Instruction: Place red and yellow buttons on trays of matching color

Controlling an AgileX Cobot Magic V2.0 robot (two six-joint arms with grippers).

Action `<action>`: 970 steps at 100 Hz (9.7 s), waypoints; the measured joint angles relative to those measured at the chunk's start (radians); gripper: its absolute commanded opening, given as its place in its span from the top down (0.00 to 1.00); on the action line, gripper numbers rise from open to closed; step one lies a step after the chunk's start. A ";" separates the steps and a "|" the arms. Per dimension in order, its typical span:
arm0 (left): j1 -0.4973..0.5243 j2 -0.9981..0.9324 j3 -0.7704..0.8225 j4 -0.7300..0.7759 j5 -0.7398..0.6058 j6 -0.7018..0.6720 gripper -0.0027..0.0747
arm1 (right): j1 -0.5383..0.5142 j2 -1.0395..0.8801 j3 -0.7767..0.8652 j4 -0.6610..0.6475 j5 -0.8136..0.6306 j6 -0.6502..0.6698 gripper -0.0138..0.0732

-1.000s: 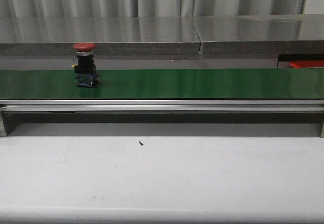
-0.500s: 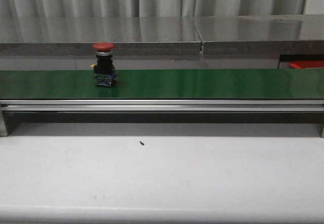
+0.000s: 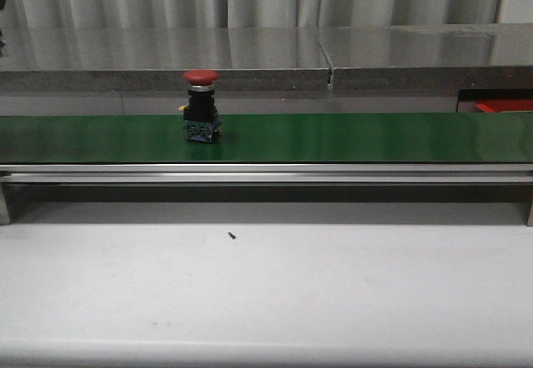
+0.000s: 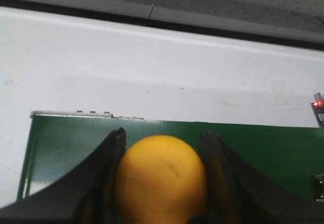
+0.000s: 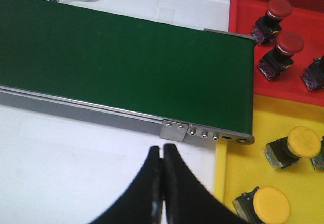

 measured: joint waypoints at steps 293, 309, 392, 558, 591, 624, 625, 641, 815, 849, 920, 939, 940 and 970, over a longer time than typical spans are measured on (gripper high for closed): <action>-0.328 -1.355 1.099 -0.049 -0.382 0.083 0.99 | 0.000 0.000 0.000 0.076 0.010 0.000 0.13; -0.328 -1.355 1.099 -0.049 -0.382 0.083 0.99 | 0.000 0.013 -0.011 0.083 0.018 0.000 0.16; -0.328 -1.355 1.099 -0.049 -0.384 0.083 0.99 | 0.106 0.822 -0.607 0.084 0.198 -0.023 0.16; -0.328 -1.355 1.099 -0.049 -0.386 0.083 0.99 | -0.408 1.464 -1.588 0.120 0.449 0.024 0.70; -0.328 -1.355 1.099 -0.051 -0.386 0.083 0.99 | -0.403 1.543 -1.622 0.147 0.387 0.008 0.70; -0.328 -1.355 1.099 -0.051 -0.386 0.083 0.99 | -0.384 1.609 -1.624 0.154 0.354 0.002 0.70; -0.328 -1.355 1.099 -0.051 -0.386 0.083 0.99 | -0.384 1.609 -1.624 0.154 0.354 0.002 0.70; -0.328 -1.355 1.099 -0.051 -0.386 0.083 0.99 | -0.382 1.610 -1.624 0.154 0.334 0.002 0.65; -0.328 -1.355 1.099 -0.051 -0.386 0.083 0.99 | -0.342 0.906 -1.128 0.284 0.560 -0.188 0.27; -0.328 -1.355 1.099 -0.051 -0.386 0.083 0.99 | -0.329 0.510 -0.519 0.285 0.289 -0.271 0.24; -0.328 -1.355 1.099 -0.051 -0.386 0.083 0.99 | -0.124 0.663 -0.375 0.285 0.108 -0.313 0.15; -0.328 -1.355 1.099 -0.051 -0.386 0.083 0.99 | -0.097 0.750 -0.416 0.285 0.090 -0.317 0.15; -0.328 -1.355 1.099 -0.051 -0.386 0.083 0.99 | -0.096 0.757 -0.419 0.285 0.091 -0.317 0.15; -0.328 -1.355 1.099 -0.051 -0.386 0.083 0.99 | -0.084 0.883 -0.540 0.285 0.068 -0.320 0.27</action>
